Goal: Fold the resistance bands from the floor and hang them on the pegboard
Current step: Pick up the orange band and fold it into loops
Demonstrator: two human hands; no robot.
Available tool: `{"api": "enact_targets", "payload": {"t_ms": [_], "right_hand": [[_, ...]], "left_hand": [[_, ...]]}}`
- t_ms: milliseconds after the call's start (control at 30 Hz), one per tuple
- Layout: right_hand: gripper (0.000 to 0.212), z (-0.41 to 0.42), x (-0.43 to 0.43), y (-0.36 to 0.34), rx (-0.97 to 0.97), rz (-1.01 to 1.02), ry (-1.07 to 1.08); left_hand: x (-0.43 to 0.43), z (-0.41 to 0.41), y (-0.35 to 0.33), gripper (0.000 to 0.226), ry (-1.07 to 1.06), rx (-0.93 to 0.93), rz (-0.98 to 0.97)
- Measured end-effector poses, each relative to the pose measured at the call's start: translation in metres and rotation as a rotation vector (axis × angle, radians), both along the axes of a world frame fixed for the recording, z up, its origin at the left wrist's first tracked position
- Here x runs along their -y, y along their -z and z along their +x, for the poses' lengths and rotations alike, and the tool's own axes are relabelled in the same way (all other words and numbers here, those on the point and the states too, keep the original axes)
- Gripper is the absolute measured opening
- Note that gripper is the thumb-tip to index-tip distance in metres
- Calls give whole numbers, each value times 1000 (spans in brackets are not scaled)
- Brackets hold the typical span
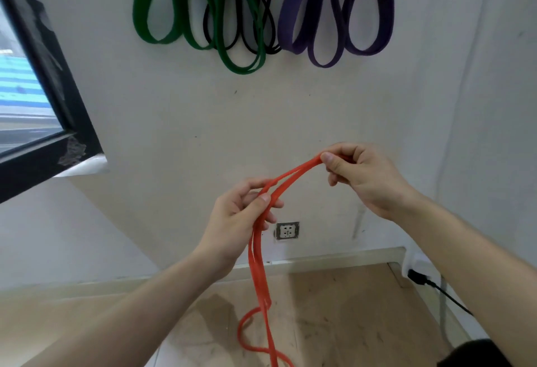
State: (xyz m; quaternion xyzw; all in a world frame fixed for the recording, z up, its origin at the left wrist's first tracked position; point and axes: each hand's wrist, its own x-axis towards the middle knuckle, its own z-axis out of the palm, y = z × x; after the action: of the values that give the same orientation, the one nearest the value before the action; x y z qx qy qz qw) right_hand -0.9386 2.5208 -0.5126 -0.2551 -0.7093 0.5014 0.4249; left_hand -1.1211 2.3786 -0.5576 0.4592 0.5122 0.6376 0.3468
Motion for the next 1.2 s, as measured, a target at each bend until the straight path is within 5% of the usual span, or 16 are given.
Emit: {"api": "enact_targets", "payload": {"t_ms": [133,267,867,1200], "right_hand": [[12,1,-4,3,11,-29,-5],[13,1,-5,4,-1,-41,-11],[18,8,-11,5,-8,-30,-101],[15,21,-34,21,44,-79,-104]], "left_hand": [[0,2,-3,11,142,209,-99],[2,-4,-5,11,311,214,-197],[9,-29,-13,13,426,-526,-236],[14,-46,-16,14,375,-312,-180]]}}
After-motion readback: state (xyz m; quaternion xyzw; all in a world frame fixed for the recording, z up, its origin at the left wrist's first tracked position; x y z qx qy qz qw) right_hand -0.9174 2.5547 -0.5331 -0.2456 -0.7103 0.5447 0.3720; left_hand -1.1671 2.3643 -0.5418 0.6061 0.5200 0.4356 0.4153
